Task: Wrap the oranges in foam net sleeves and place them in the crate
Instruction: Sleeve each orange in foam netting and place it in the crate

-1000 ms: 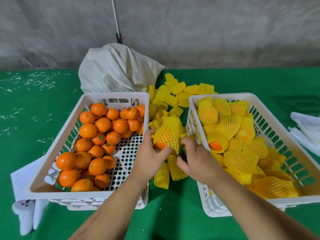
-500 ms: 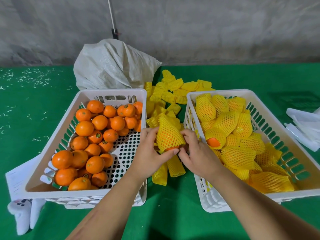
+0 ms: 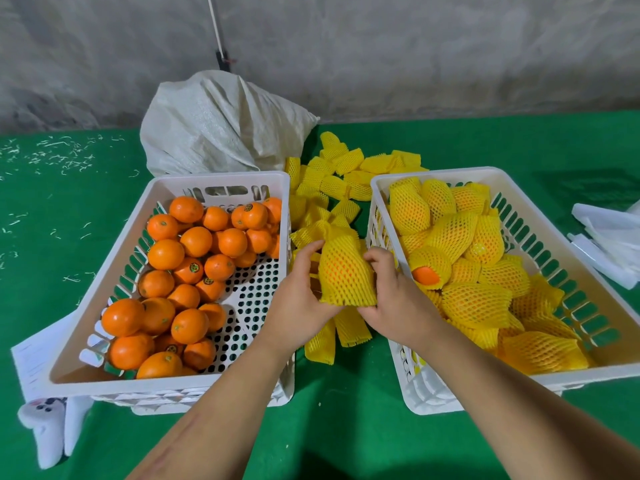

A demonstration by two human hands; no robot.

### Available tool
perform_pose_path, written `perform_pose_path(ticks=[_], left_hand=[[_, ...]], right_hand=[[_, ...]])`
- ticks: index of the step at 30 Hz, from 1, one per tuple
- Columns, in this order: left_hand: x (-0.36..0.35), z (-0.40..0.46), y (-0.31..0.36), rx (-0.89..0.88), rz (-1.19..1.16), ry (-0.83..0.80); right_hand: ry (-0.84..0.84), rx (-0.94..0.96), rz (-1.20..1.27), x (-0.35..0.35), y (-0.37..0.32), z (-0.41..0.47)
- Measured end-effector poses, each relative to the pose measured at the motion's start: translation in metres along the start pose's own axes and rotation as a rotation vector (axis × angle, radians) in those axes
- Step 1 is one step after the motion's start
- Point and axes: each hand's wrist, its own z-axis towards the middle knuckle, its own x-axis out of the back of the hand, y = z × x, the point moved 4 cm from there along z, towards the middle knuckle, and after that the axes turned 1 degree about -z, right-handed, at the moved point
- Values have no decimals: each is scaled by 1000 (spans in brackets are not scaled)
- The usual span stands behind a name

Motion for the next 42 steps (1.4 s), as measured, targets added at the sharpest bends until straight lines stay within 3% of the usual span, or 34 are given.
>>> perform_pose_path(ticks=[4, 8, 13, 20, 25, 28, 31, 35, 38, 42], left_hand=[[-9, 3, 1, -60, 158, -75], [-5, 3, 0, -33, -17, 9], [6, 4, -9, 11, -145, 183], [-12, 3, -7, -36, 31, -18], [-13, 1, 0, -59, 56, -199], [-18, 1, 2, -57, 5, -269], [-15, 1, -3, -46, -166, -271], [-9, 3, -2, -28, -335, -195], [-1, 1, -2, -16, -364, 5], [13, -4, -7, 12, -412, 194]], right_hand=[[-6, 16, -84, -4, -1, 0], [44, -94, 26, 4, 4, 4], [-118, -88, -44, 0, -6, 2], [-226, -121, 141, 8, -7, -1], [-158, -117, 87, 2, -2, 5], [-68, -124, 110, 4, 3, 8], [-98, -147, 29, 1, 3, 10], [-40, -140, 95, 6, -3, 10], [116, -133, 135, 20, -9, -2], [385, -368, 218, 53, 4, -54]])
